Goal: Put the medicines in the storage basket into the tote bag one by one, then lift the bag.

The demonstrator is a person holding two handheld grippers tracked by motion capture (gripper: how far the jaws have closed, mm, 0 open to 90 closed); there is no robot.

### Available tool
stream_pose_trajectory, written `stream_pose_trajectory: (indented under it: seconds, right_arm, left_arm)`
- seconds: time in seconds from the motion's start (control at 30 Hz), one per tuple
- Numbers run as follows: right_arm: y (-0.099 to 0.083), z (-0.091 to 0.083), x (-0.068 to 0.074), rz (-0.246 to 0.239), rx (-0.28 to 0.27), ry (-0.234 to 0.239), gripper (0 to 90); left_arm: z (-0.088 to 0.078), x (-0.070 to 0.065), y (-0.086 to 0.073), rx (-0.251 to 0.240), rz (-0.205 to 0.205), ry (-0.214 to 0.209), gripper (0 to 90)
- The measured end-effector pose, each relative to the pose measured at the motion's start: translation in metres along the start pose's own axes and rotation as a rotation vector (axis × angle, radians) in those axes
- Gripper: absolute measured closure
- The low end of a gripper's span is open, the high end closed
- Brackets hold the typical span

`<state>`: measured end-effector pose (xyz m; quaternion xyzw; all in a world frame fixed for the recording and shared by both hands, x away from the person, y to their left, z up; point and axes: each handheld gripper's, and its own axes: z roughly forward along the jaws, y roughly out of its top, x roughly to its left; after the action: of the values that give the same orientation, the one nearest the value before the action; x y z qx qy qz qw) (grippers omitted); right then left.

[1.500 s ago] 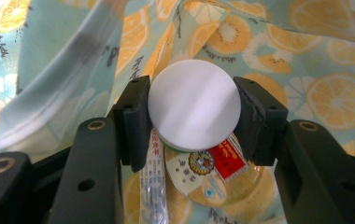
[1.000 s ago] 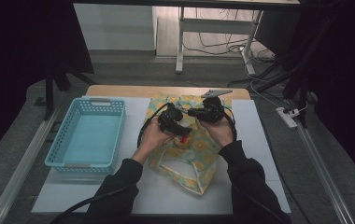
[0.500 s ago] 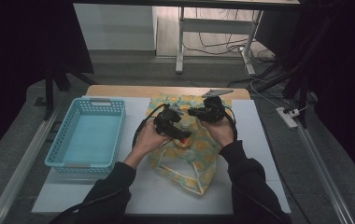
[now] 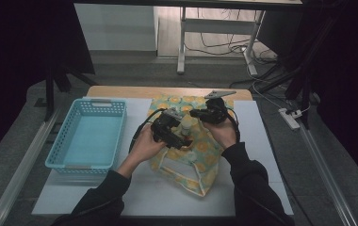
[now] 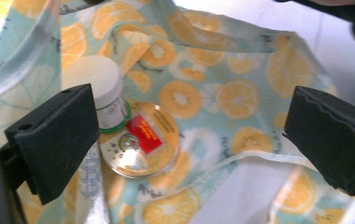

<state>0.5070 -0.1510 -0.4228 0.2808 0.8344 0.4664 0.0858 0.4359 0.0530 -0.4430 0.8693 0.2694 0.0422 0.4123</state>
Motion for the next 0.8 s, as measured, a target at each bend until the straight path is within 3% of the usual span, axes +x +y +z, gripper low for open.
stream_pose_trajectory:
  seconds: [0.17, 0.3, 0.63, 0.8]
  right_arm:
    - [-0.002, -0.001, -0.001, 0.006, -0.005, 0.008, 90.0]
    - [-0.004, -0.001, -0.001, 0.008, -0.003, 0.013, 90.0]
    - [-0.005, -0.004, -0.001, 0.008, -0.001, 0.015, 90.0]
    - [-0.005, -0.005, 0.0, 0.004, -0.001, 0.017, 90.0]
  left_arm:
    - [-0.005, -0.006, -0.005, 0.006, 0.022, -0.013, 3.2]
    - [-0.008, -0.009, -0.01, 0.001, 0.012, -0.046, 2.4]
    - [-0.011, -0.015, -0.027, 0.007, 0.01, -0.014, 0.4]
    - [-0.011, -0.012, -0.035, 0.007, -0.02, -0.016, 0.0]
